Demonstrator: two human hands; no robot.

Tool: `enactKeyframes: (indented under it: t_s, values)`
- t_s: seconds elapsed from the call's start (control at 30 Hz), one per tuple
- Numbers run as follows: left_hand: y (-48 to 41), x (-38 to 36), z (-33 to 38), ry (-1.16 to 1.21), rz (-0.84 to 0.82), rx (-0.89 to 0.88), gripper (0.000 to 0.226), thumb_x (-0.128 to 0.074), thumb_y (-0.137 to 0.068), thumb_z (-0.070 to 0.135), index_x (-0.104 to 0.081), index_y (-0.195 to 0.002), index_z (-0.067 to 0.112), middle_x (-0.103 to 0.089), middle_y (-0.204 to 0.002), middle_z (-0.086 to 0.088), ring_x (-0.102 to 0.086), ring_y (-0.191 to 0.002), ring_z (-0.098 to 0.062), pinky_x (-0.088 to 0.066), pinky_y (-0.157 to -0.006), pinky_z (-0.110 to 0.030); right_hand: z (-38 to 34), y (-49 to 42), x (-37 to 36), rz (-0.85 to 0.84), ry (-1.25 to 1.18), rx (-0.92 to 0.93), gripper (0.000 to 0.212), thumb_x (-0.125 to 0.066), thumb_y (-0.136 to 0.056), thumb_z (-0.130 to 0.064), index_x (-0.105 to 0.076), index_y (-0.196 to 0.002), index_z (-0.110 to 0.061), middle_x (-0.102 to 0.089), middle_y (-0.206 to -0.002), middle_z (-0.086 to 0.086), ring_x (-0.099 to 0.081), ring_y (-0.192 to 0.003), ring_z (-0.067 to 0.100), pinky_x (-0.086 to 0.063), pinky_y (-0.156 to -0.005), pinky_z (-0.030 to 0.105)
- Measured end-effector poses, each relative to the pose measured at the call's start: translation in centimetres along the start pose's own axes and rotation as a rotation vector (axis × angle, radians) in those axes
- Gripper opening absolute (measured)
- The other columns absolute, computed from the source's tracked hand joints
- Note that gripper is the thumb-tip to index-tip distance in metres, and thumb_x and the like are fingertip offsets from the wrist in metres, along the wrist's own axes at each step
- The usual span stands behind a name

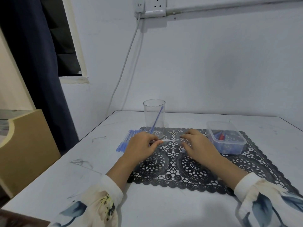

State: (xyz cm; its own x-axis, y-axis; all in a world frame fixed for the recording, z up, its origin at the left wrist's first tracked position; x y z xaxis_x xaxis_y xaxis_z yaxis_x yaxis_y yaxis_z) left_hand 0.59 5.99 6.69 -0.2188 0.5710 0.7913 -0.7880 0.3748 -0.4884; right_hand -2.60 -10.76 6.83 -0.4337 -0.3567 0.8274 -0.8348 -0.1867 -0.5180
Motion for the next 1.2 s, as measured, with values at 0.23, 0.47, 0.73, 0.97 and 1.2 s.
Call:
enactKeyframes:
  t_s: [0.23, 0.47, 0.73, 0.97, 1.2]
  values:
    - [-0.1, -0.2, 0.8, -0.045, 0.023, -0.041, 0.026, -0.056, -0.089, 0.043, -0.073, -0.095, 0.023, -0.068, -0.075, 0.003, -0.055, -0.072, -0.011, -0.047, -0.066, -0.027, -2.5, 0.3, 0.4, 0.112, 0.008, 0.193, 0.027, -0.069, -0.076, -0.001, -0.069, -0.102, -0.002, -0.064, -0.097, 0.011, -0.061, -0.090, 0.026, -0.051, -0.080, 0.033]
    - [-0.1, -0.3, 0.7, -0.045, 0.015, -0.036, 0.027, -0.056, -0.089, 0.042, -0.073, -0.094, 0.023, -0.066, -0.072, 0.004, -0.053, -0.069, -0.009, -0.042, -0.062, -0.024, -3.6, 0.5, -0.5, 0.085, 0.087, 0.249, 0.034, -0.070, -0.073, -0.001, -0.068, -0.107, -0.004, -0.067, -0.097, 0.009, -0.062, -0.090, 0.026, -0.052, -0.082, 0.038]
    - [0.0, -0.3, 0.8, -0.045, 0.010, -0.050, 0.027, -0.057, -0.088, 0.043, -0.073, -0.096, 0.023, -0.066, -0.073, 0.006, -0.051, -0.070, -0.007, -0.035, -0.061, -0.018, -2.5, 0.0, 0.2, 0.106, 0.176, 0.219, 0.022, -0.082, -0.064, -0.012, -0.074, -0.085, -0.013, -0.064, -0.074, 0.001, -0.061, -0.071, 0.022, -0.053, -0.062, 0.036]
    - [0.1, -0.3, 1.2, -0.026, 0.015, -0.085, 0.026, -0.058, -0.088, 0.041, -0.073, -0.098, 0.022, -0.066, -0.072, 0.005, -0.051, -0.067, -0.007, -0.031, -0.059, -0.016, -2.3, -0.1, 1.1, 0.121, 0.346, 0.281, 0.024, -0.090, -0.052, -0.025, -0.069, -0.063, -0.021, -0.061, -0.064, -0.006, -0.059, -0.062, 0.014, -0.048, -0.056, 0.028]
    - [0.0, -0.3, 1.1, -0.011, 0.004, -0.066, 0.024, -0.058, -0.088, 0.041, -0.073, -0.096, 0.024, -0.067, -0.071, 0.006, -0.054, -0.066, -0.007, -0.030, -0.057, -0.012, -1.1, -0.4, 0.7, 0.046, 0.479, 0.333, 0.038, -0.090, -0.046, -0.013, -0.072, -0.075, -0.030, -0.063, -0.065, -0.008, -0.058, -0.063, 0.015, -0.044, -0.058, 0.027]
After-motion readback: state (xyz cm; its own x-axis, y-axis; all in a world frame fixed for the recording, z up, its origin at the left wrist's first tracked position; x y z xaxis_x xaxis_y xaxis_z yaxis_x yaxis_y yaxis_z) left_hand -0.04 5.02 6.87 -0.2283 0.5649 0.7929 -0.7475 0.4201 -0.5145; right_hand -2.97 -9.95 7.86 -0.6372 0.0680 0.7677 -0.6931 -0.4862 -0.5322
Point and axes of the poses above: each hand's wrist, its own y-axis away from the middle knuckle, its own x-axis out of the back of the hand, z = x × y, the point moved 8 cm from there along -y, towards the middle knuckle
